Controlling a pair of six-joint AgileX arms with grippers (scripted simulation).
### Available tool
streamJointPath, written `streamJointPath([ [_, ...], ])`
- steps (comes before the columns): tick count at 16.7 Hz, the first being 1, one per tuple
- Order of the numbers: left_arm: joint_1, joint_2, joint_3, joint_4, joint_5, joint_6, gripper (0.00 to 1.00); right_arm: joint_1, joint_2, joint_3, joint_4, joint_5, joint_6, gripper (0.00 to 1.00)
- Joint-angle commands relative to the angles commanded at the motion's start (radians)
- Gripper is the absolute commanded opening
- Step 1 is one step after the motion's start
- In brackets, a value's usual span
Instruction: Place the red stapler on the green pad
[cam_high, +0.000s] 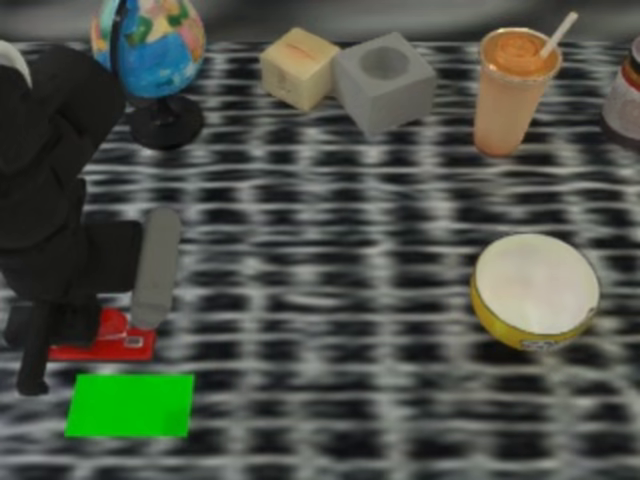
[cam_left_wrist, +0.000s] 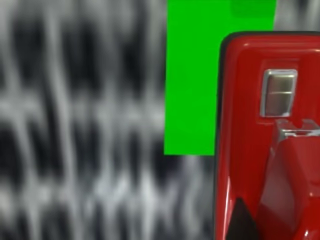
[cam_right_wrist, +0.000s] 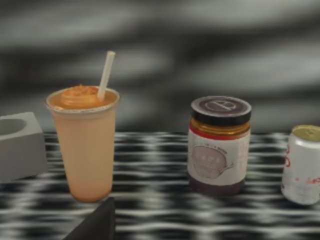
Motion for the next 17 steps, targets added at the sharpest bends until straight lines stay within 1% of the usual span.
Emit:
streamJointPath([
  [3,0.007,0.02,-0.045,0.067,0.0,-0.006,0.0,0.0,0.0,0.0,0.0,0.0,0.0,1.0],
  [10,0.004,0.128,-0.254,0.381,0.0,0.003,0.0,0.0,0.0,0.0,0.0,0.0,0.0,1.0],
  [12,0.005,0.139,-0.279,0.418,0.0,0.003,0.0,0.0,0.0,0.0,0.0,0.0,0.0,1.0],
  [16,0.005,0.139,-0.281,0.421,0.0,0.003,0.0,0.0,0.0,0.0,0.0,0.0,0.0,1.0],
  [17,0.005,0.139,-0.281,0.421,0.0,0.003,0.08,0.0,0.0,0.0,0.0,0.0,0.0,1.0],
])
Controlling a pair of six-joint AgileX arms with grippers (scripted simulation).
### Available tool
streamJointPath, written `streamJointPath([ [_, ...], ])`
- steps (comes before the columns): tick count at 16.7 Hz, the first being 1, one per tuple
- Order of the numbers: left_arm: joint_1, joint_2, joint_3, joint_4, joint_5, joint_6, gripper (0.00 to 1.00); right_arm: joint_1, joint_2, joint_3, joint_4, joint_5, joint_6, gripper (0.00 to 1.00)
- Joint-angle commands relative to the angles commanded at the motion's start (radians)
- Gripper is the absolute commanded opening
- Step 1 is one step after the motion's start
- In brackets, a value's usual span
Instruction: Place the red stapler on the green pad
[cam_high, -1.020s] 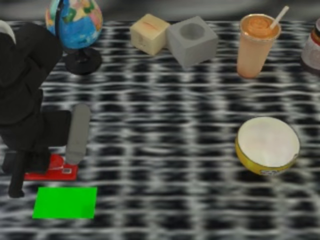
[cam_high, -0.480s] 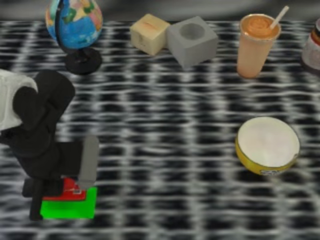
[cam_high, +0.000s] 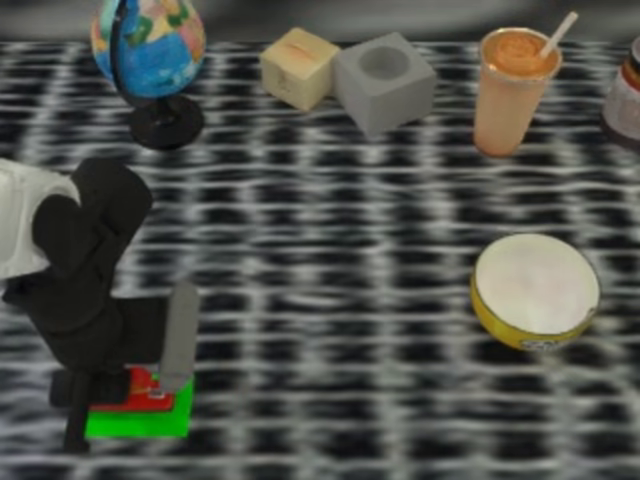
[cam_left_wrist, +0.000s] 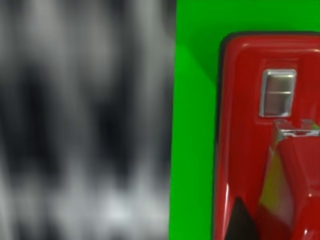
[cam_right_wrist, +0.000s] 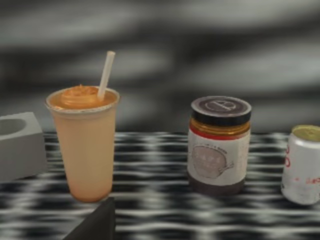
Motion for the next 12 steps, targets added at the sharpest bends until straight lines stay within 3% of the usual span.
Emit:
streamJointPath([
  [12,0.0,0.0,0.0,0.0,0.0,0.0,0.98,0.0,0.0,0.0,0.0,0.0,0.0,1.0],
])
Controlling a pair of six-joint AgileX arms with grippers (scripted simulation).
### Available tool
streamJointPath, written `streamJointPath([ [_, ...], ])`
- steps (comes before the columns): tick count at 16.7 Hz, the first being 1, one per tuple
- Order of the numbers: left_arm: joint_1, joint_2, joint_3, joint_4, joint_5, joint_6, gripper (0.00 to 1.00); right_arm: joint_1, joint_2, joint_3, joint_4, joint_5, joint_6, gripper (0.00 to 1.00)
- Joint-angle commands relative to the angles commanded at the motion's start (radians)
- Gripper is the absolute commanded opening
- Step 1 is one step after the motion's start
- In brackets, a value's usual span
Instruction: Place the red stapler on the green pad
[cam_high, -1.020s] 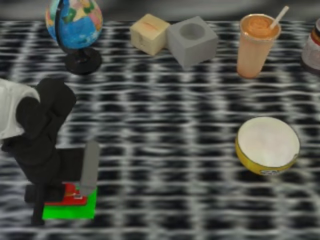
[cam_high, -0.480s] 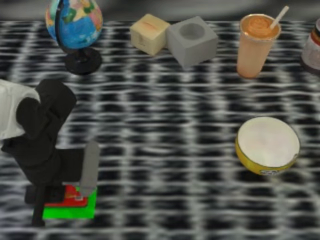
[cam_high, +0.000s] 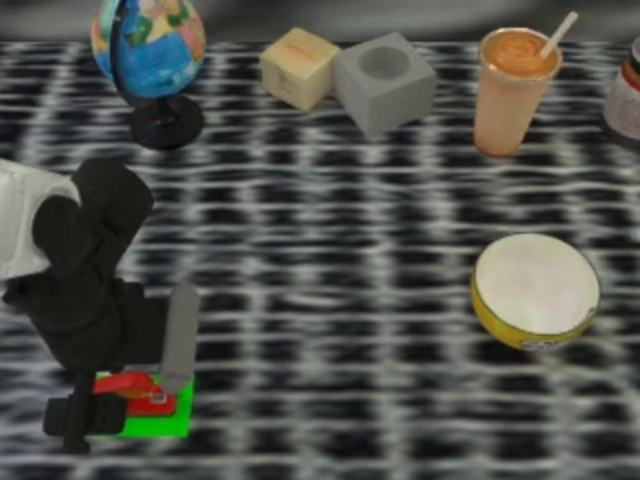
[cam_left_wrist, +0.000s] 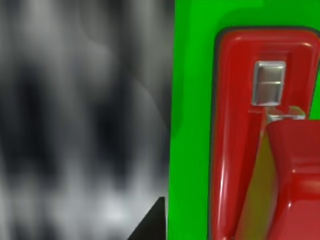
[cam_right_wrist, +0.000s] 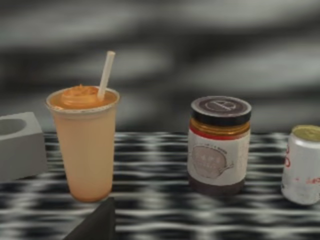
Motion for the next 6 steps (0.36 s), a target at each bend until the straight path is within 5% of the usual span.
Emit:
streamJointPath([
  [6,0.0,0.0,0.0,0.0,0.0,0.0,1.0,0.0,0.0,0.0,0.0,0.0,0.0,1.0],
])
